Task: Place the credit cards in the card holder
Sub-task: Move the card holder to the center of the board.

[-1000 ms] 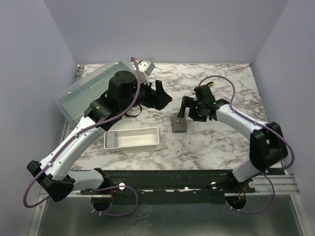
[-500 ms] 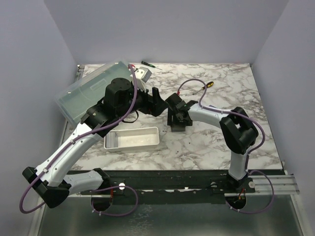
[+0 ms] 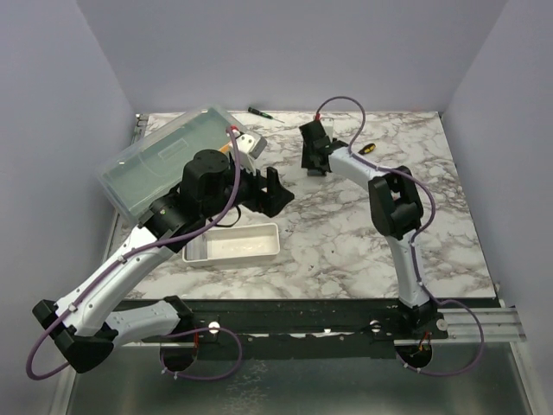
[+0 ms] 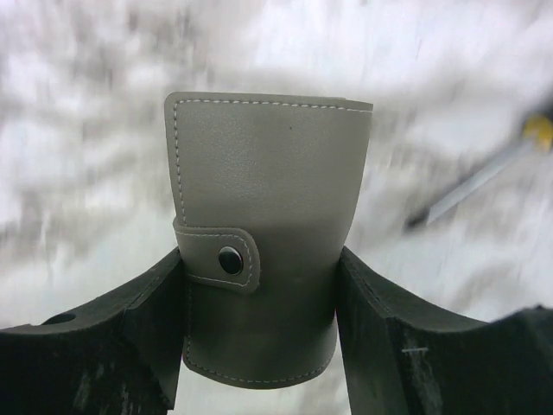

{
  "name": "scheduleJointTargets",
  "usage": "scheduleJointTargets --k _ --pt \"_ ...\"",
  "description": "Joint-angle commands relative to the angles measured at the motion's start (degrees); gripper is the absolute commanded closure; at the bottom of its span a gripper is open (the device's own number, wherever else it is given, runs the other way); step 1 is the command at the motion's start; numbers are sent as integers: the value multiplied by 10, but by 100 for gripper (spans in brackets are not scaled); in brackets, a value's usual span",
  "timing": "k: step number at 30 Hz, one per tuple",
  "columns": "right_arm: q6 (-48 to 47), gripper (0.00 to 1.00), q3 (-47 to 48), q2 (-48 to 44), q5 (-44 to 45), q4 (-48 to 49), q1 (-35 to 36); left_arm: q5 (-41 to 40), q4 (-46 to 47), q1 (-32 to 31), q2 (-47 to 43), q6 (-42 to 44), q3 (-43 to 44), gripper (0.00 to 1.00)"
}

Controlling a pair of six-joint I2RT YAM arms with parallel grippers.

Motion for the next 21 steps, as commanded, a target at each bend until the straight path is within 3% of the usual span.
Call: scheduleJointTargets --k 1,3,4,6,8,13,16,21 --pt "-117 53 145 99 0 52 -39 -14 9 -16 -23 -6 -16 18" --pt "-148 48 220 147 -10 48 -47 -14 11 -20 -25 -10 -21 18" --pt "-157 40 260 171 -12 37 -50 -15 12 -21 -24 -10 -22 18" --pt "-172 15 337 211 -14 3 -55 -22 11 -23 -24 -7 -22 18" --pt "-180 2 396 226 -9 -37 -56 -33 12 -23 -25 -2 -19 18" --pt "-141 0 362 111 -17 -120 -55 -77 13 -23 -28 0 -7 18" --pt "-95 0 263 -25 -37 -171 -54 -109 24 -22 -35 -2 3 17" --pt "-72 0 60 -299 -90 -173 -47 -163 53 -19 -51 1 25 14"
